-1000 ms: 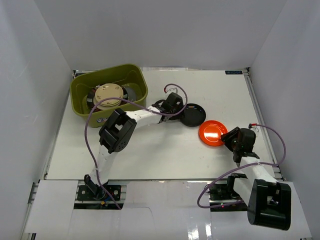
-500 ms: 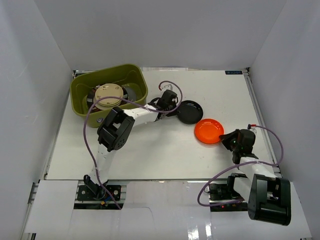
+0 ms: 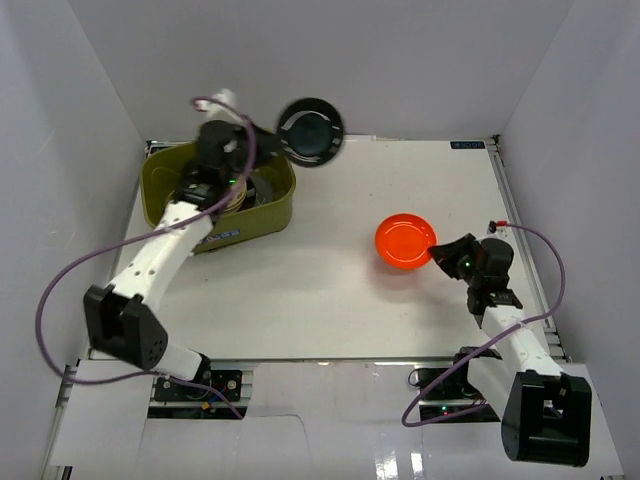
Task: Place the plates into the plastic bin on the countertop
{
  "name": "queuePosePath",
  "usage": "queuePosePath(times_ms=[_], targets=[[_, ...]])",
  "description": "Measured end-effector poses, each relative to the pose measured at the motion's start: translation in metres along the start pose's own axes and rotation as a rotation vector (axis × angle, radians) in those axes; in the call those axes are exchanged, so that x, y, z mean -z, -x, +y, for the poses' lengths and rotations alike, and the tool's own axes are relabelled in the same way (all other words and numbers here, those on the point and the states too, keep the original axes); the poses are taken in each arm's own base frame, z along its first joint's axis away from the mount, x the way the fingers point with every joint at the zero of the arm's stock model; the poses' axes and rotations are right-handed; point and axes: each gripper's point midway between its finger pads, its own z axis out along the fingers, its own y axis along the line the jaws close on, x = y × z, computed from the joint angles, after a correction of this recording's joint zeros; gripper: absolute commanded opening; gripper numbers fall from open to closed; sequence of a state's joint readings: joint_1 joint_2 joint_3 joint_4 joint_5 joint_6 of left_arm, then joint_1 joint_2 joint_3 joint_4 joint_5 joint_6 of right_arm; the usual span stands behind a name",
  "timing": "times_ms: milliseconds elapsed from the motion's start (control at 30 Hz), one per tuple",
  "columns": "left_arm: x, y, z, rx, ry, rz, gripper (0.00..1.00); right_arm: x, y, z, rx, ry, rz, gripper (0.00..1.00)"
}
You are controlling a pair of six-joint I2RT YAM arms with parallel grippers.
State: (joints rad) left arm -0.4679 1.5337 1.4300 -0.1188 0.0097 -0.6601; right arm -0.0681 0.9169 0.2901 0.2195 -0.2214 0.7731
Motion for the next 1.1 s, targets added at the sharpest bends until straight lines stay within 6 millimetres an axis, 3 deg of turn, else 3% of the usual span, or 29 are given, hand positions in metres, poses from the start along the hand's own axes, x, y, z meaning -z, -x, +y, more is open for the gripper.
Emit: queuePosePath(times_ms=[33,100,167,233,300,467,500,600,667,767,900,1100], targets=[[0.014,0.028,0.024,0.018,0.038,-0.061,0.00,-0.001,0.002,0.014,0.024,0.030,0.006,0.08],[0.052,0.079,0.092,0.058,0.176,-0.193,0.00,-0.001,0.001,0.045,0.077,0.097,0.026,0.08],[0.086,0.099,0.156,0.093,0.330,-0.261,0.00,-0.003,-0.007,0.085,0.141,0.182,0.060,0.08],[0.102,0.090,0.193,0.118,0.422,-0.245,0.00,-0.004,-0.018,0.121,0.188,0.256,0.105,0.08],[0.108,0.070,0.222,0.139,0.492,-0.195,0.00,-0.008,-0.030,0.153,0.231,0.314,0.152,0.08],[0.126,0.026,0.278,0.172,0.664,-0.102,0.02,-0.031,-0.050,0.227,0.310,0.414,0.216,0.08],[0.128,0.023,0.286,0.179,0.688,-0.094,0.07,-0.036,-0.053,0.242,0.324,0.430,0.224,0.08],[0.129,0.015,0.311,0.205,0.745,-0.075,0.43,-0.056,-0.066,0.296,0.370,0.495,0.243,0.08],[0.130,0.011,0.324,0.215,0.771,-0.059,0.80,-0.069,-0.076,0.329,0.392,0.535,0.253,0.08],[0.127,0.017,0.324,0.229,0.741,-0.079,0.98,-0.092,-0.092,0.368,0.416,0.574,0.261,0.08],[0.124,0.033,0.298,0.215,0.633,-0.109,0.98,-0.126,-0.119,0.402,0.437,0.600,0.283,0.08],[0.129,0.086,0.239,0.171,0.457,-0.208,0.98,-0.176,-0.167,0.420,0.470,0.594,0.330,0.10]])
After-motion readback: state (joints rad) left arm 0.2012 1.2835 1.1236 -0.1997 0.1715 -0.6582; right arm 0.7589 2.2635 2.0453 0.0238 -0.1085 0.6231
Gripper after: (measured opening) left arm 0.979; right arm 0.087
